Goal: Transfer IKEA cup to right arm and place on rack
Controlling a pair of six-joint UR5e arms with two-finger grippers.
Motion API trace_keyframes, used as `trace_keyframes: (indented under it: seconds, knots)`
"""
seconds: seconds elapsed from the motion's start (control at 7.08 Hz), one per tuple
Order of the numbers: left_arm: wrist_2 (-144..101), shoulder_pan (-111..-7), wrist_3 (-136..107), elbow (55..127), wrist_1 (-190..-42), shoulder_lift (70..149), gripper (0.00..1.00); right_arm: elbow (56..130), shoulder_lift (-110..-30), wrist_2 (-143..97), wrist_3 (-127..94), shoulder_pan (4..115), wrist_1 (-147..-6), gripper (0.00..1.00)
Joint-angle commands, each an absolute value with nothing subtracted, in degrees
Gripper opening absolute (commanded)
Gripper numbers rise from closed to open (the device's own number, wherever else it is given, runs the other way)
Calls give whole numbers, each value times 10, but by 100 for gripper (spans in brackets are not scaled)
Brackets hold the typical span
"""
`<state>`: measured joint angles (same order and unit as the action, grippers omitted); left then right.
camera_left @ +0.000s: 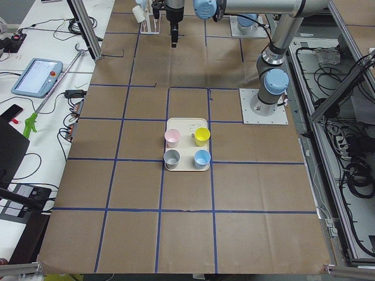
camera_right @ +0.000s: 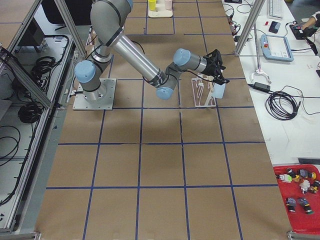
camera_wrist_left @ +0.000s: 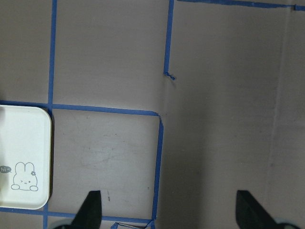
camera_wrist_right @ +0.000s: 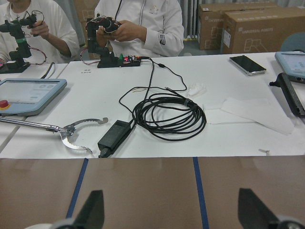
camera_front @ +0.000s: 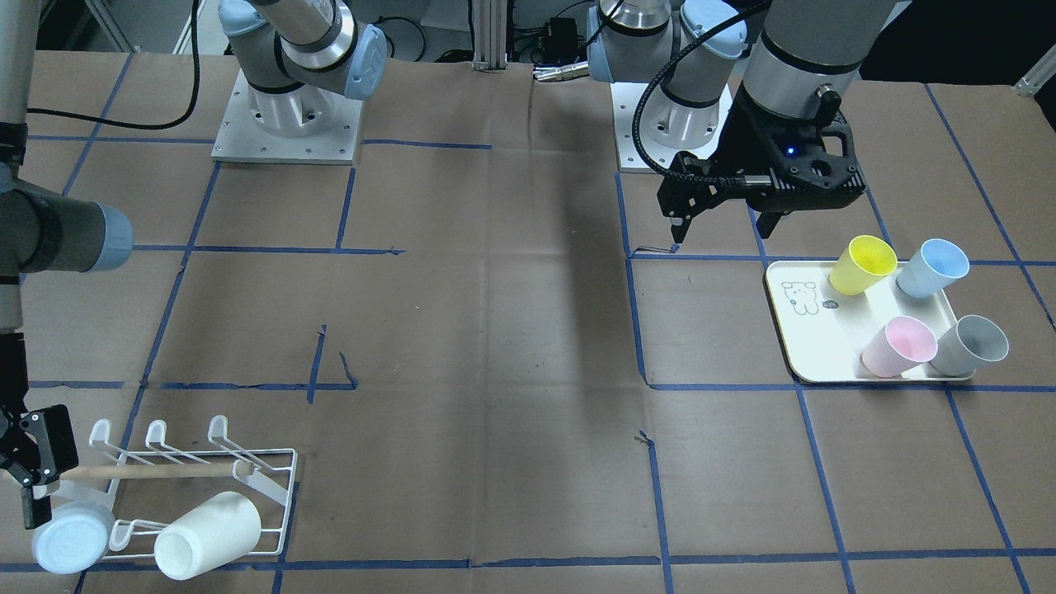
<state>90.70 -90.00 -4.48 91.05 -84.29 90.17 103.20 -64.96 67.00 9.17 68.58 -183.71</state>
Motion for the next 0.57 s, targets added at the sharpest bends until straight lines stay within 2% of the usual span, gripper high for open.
trace_keyframes:
  seconds: [0.0, 0.42]
  knots:
    - [908, -900, -45, 911, -843, 902, 100, 1000, -717, 707, 95, 724, -1676, 100]
    - [909, -901, -45, 911, -843, 902, 100, 856, -734, 849, 72, 830, -1349, 100]
